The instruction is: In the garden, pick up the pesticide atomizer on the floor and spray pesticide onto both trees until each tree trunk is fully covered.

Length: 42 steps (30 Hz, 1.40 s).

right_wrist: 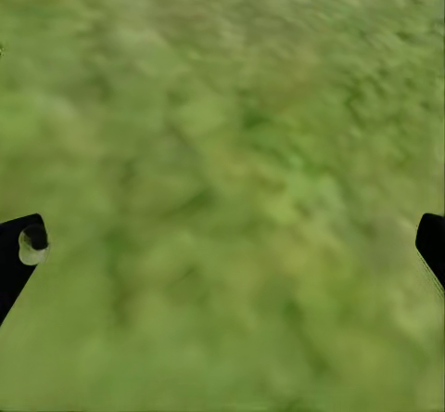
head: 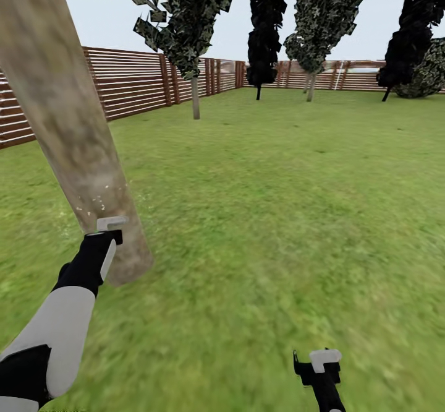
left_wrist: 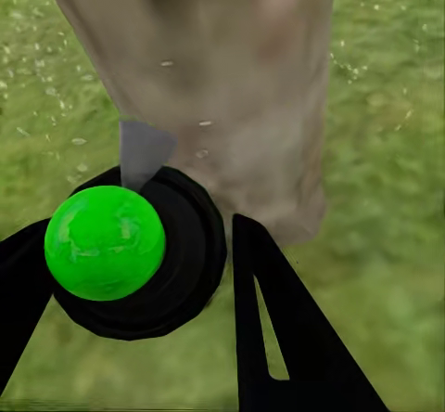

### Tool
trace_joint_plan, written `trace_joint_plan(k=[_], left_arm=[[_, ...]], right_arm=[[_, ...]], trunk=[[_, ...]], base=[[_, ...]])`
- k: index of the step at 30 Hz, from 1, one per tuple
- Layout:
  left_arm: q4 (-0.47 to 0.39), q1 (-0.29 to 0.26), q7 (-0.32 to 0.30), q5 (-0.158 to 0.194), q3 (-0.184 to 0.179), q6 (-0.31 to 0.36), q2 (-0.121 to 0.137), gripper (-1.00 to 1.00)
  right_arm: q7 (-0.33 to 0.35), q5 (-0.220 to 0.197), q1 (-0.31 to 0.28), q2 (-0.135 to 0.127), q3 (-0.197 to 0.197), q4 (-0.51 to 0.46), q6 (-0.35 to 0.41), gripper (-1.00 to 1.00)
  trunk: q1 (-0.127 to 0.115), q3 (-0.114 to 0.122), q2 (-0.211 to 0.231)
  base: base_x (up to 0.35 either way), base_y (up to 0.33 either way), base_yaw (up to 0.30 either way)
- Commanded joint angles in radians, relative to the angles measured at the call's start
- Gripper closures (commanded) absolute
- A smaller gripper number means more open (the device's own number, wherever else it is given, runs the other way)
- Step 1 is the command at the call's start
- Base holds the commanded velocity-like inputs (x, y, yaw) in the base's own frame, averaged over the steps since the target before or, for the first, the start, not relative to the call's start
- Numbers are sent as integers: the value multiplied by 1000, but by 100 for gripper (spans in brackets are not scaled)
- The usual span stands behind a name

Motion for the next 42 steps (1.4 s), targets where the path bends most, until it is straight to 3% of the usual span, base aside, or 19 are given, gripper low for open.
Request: trace_joint_plan(k=[1, 13, 18, 24, 27, 30, 32, 36, 42], left_arm=[[2, -1, -1, -11, 1, 5, 0, 100], [12, 2, 7, -13, 3, 4, 4, 100], [12, 45, 8, -15, 9, 2, 17, 100], [13, 53, 10, -16, 2, 2, -10, 100], [11, 88, 8, -17, 8, -2, 10, 100], [11, 148, 10, -14, 11, -10, 66, 100], [11, 179, 8, -9, 81, -16, 89, 100], [25, 182, 8, -10, 94, -28, 91, 100], [99, 182, 10, -5, 93, -129, 77, 100]], right_arm=[[-10, 9, 0, 0, 5, 0, 1, -100], [-10, 9, 0, 0, 5, 0, 1, -100], [-10, 9, 0, 0, 5, 0, 1, -100], [-10, 9, 0, 0, 5, 0, 1, -100], [-10, 10, 0, 0, 5, 0, 1, -100], [-10, 10, 0, 0, 5, 0, 1, -100], [-10, 10, 0, 0, 5, 0, 1, -100], [-10, 10, 0, 0, 5, 0, 1, -100], [-10, 10, 0, 0, 5, 1, 1, -100]], trunk=[[0, -1, 0], [0, -1, 0], [0, -1, 0], [0, -1, 0], [0, -1, 0], [0, -1, 0], [0, -1, 0], [0, -1, 0], [0, -1, 0]], base=[[170, -252, 277], [214, -208, 244], [184, -220, 11], [144, -243, 28], [131, -249, 250], [113, -255, 275], [99, -261, 232], [187, -217, 32], [159, -68, 13]])
